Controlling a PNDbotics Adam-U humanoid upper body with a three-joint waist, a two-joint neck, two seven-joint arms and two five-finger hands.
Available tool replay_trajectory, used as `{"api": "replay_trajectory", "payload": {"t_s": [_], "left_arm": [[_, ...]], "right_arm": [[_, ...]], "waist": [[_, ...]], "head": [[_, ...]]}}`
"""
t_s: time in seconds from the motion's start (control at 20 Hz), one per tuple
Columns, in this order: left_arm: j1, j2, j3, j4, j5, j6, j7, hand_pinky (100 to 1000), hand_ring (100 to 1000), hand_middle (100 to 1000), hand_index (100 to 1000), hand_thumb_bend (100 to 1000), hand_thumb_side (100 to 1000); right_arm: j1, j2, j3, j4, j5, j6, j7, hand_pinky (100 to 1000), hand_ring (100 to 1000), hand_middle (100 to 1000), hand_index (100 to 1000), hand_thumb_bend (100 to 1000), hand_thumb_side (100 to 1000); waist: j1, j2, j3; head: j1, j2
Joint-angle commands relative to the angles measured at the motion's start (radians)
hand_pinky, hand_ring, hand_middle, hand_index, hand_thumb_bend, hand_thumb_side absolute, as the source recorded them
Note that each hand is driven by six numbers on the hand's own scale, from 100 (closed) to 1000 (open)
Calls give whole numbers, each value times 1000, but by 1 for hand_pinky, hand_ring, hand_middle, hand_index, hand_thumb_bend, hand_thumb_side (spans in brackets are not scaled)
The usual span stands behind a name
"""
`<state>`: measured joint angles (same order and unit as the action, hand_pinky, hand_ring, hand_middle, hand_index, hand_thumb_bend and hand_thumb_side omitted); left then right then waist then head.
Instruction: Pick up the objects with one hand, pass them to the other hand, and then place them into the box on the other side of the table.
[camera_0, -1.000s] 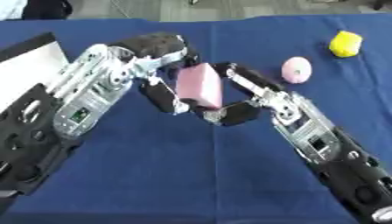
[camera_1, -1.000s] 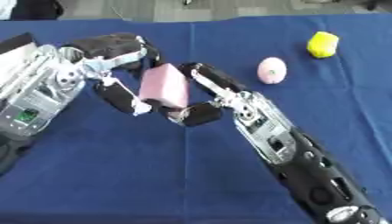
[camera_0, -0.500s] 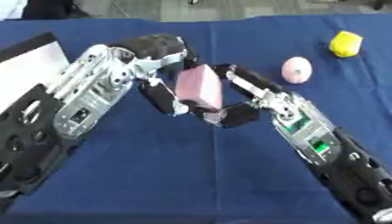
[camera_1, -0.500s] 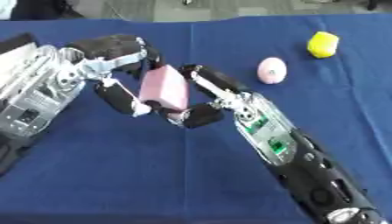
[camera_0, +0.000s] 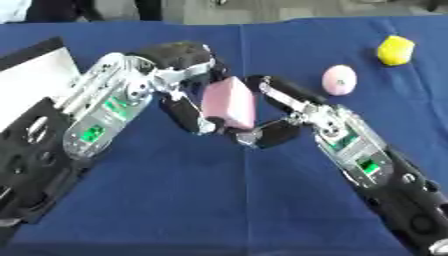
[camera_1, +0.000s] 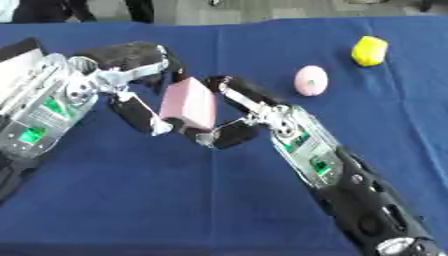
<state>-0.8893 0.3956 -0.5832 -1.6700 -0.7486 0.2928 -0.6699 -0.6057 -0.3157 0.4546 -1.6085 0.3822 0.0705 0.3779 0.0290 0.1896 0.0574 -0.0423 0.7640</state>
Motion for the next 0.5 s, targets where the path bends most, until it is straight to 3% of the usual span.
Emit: {"api": "replay_trajectory", "payload": {"t_s": [0.05,0.5], "left_arm": [[-24,47,37,-2,-28,6,7,552,485,397,477,100,100],[-20,50,36,2,-56,-3,-14,549,484,395,475,100,100]], "right_arm": [[6,-31,6,-12,-13,12,14,960,871,798,937,161,100],[10,-43,14,-30,-22,23,0,966,874,803,948,152,100]], "waist": [[8,-39,0],[6,-39,0]], "head": [[3,6],[8,6]]}}
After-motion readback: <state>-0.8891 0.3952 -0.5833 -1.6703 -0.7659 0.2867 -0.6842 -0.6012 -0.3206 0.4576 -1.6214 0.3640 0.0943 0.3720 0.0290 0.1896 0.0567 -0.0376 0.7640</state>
